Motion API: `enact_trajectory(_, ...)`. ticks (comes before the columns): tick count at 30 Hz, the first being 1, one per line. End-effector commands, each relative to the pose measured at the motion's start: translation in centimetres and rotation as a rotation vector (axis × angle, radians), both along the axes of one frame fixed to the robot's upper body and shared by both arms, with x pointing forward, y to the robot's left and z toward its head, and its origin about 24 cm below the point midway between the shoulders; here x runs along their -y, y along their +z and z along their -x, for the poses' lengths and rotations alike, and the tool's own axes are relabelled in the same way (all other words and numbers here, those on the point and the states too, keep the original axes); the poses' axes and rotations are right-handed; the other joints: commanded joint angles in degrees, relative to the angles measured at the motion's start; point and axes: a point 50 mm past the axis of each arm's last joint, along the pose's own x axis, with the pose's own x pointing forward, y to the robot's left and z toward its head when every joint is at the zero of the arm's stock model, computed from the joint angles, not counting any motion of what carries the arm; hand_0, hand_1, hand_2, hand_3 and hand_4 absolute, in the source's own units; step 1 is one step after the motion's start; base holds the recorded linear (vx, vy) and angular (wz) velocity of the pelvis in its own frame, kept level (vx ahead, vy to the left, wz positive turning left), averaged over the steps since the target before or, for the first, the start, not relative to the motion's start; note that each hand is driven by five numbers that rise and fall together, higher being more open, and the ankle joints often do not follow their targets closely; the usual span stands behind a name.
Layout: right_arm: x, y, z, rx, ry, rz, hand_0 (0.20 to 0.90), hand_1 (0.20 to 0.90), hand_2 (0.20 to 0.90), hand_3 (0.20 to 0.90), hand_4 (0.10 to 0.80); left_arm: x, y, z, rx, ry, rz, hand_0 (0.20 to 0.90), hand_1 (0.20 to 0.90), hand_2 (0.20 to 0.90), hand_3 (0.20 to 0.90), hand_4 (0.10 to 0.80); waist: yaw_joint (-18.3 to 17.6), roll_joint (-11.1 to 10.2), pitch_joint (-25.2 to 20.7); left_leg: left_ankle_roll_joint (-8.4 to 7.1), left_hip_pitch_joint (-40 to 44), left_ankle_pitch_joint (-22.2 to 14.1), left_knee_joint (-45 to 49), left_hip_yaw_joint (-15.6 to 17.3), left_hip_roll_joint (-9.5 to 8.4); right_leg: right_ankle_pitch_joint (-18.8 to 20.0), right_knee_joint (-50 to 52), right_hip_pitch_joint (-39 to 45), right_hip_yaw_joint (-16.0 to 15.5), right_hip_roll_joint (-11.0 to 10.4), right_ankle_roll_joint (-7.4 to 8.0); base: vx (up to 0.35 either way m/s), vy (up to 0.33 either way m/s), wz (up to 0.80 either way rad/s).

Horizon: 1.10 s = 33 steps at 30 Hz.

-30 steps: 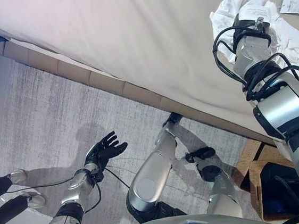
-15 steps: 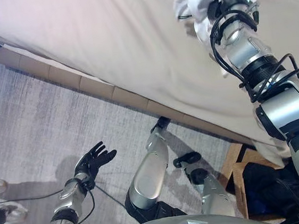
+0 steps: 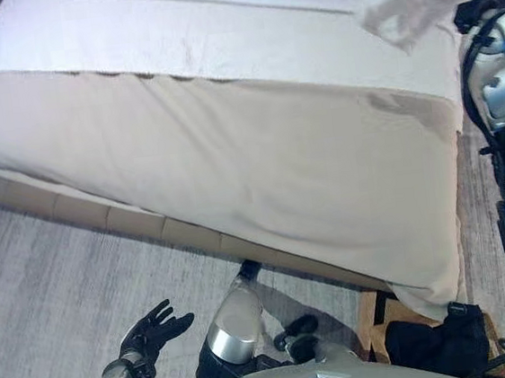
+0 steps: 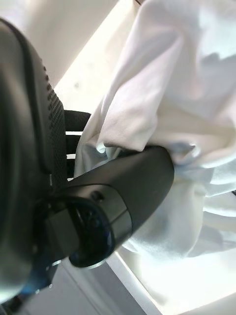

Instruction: Pick up the clothes from the bed and place them into the basket

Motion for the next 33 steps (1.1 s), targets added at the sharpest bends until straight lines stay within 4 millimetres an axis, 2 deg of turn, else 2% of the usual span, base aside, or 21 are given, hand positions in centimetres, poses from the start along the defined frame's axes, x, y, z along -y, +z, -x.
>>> enact_trajectory(1, 2.2, 0.8, 2.2, 0.038, -0.119, 0.127, 0.3, 0.3, 0.3, 0.2, 0.1, -1.0, -0.9, 5.0, -0.153, -0.046, -0.075, 0.9, 0.9, 0.9, 0.9, 0.8, -2.9, 0.1, -13.9, 0.45, -2.4, -0.3, -5.6, 1.6, 0.89, -5.2, 0.2, 5.8, 4.5, 4.5, -2.43, -0.007, -0.044, -0.04)
enact_trajectory(5, 6.2, -2.1, 3.3, -0.047, -0.207, 0.044, 0.3, 0.3, 0.3, 0.2, 0.1, -0.8, -1.1, 4.8, -0.201, -0.094, -0.108, 0.9, 0.9, 0.9, 0.9, 0.8, -5.6, -0.7, -15.6, 0.34, -0.3, -1.0, -6.3, 3.0, 1.37, -4.0, -1.2, 5.8, 5.8, 4.9, -2.11, 0.039, -0.069, -0.14)
enact_trajectory(7, 7.2, -3.9, 3.4, -0.102, -0.224, 0.029, 0.3, 0.3, 0.3, 0.2, 0.1, -0.4, -1.4, 4.9, -0.234, -0.109, -0.112, 0.9, 0.9, 0.9, 0.9, 0.8, -8.2, -0.6, -16.2, 0.56, 1.2, -1.2, -7.4, 4.8, 1.61, -3.2, -2.3, 5.5, 7.5, 5.1, -1.67, 0.03, -0.028, -0.23)
enact_trajectory(9, 7.3, -4.8, 3.4, -0.127, -0.215, 0.031, 0.3, 0.3, 0.3, 0.2, 0.1, -0.2, -1.5, 4.9, -0.246, -0.099, -0.11, 0.9, 0.9, 0.9, 0.9, 0.8, -9.3, -0.4, -16.5, 0.7, 2.0, -1.2, -8.1, 6.0, 1.77, -2.6, -2.9, 5.4, 8.6, 5.1, -1.38, -0.032, 0.045, -0.39)
enact_trajectory(10, 7.4, -5.8, 3.4, -0.152, -0.208, 0.03, 0.3, 0.3, 0.3, 0.2, 0.1, -0.1, -1.7, 5.0, -0.262, -0.103, -0.11, 0.9, 0.9, 0.9, 0.9, 0.8, -10.7, 0.2, -16.6, 1.27, 1.9, -0.3, -8.1, 7.6, 1.77, -0.8, -3.6, 4.6, 8.6, 4.9, -0.95, -0.087, 0.087, -0.63)
enact_trajectory(11, 7.5, -6.8, 3.5, -0.185, -0.205, 0.033, 0.3, 0.3, 0.3, 0.2, 0.1, 0.0, -1.7, 4.9, -0.276, -0.114, -0.11, 0.9, 0.9, 0.9, 0.9, 0.8, -12.1, 0.4, -16.8, 1.47, 2.3, -0.5, -8.4, 8.7, 1.84, 0.1, -4.4, 3.9, 9.8, 4.9, -0.61, -0.086, 0.078, -0.65)
enact_trajectory(16, 7.2, -9.2, 3.4, -0.285, -0.178, 0.046, 0.3, 0.3, 0.3, 0.2, 0.1, -0.1, -1.5, 3.9, -0.288, -0.136, -0.124, 0.9, 0.9, 0.9, 0.9, 0.8, -16.0, 0.9, -16.9, 2.29, 4.2, -1.8, -8.8, 11.5, 2.06, 1.5, -5.1, 1.8, 13.4, 4.9, -0.21, -0.006, -0.015, -0.59)
enact_trajectory(20, 6.3, -11.9, 3.3, -0.449, -0.157, 0.068, 0.3, 0.3, 0.3, 0.2, 0.1, 0.0, -1.1, 2.0, -0.258, -0.179, -0.134, 0.9, 0.9, 0.9, 0.9, 0.8, -19.6, 1.2, -16.5, 3.21, 6.0, -2.8, -9.2, 14.0, 2.3, 2.6, -4.8, -0.4, 16.0, 4.7, -0.1, -0.012, -0.038, -0.48)
enact_trajectory(24, 5.4, -14.9, 3.6, -0.618, -0.138, 0.084, 0.3, 0.3, 0.3, 0.2, 0.1, 1.0, -0.6, -0.2, -0.226, -0.245, -0.135, 0.9, 0.9, 0.9, 0.9, 0.8, -22.5, 1.4, -15.6, 3.92, 7.7, -4.1, -9.2, 16.7, 2.51, 4.1, -5.7, -1.3, 18.4, 4.6, 0.11, 0.015, -0.083, -0.43)
enact_trajectory(29, 5.3, -16.6, 3.3, -0.701, -0.152, 0.058, 0.3, 0.3, 0.3, 0.2, 0.1, 2.1, -0.1, -2.1, -0.184, -0.314, -0.127, 0.9, 0.9, 0.9, 0.9, 0.8, -24.2, 2.1, -14.3, 4.6, 7.5, -4.9, -8.1, 18.6, 2.39, 5.3, -5.7, -3.3, 20.3, 4.3, 0.2, 0.028, -0.093, -0.38)
enact_trajectory(31, 5.3, -16.1, 2.5, -0.679, -0.169, 0.036, 0.3, 0.3, 0.3, 0.2, 0.1, 2.6, 0.7, -4.2, -0.121, -0.336, -0.125, 0.9, 0.9, 0.9, 0.9, 0.8, -24.6, 2.6, -11.9, 4.85, 5.2, -5.3, -6.2, 18.8, 2.21, 5.6, -4.5, -6.2, 21.1, 3.9, 0.09, -0.239, -0.099, -0.38)
enact_trajectory(33, 5.6, -13.9, 0.9, -0.598, -0.186, -0.013, 0.3, 0.3, 0.3, 0.2, 0.1, 3.8, 2.3, -8.1, -0.007, -0.373, -0.125, 0.9, 0.9, 0.9, 0.9, 0.8, -25.3, 3.8, -6.8, 4.97, 0.2, -5.2, -3.7, 18.8, 1.89, 6.1, -2.7, -11.3, 22.4, 3.4, -0.26, -0.413, -0.094, -0.22)
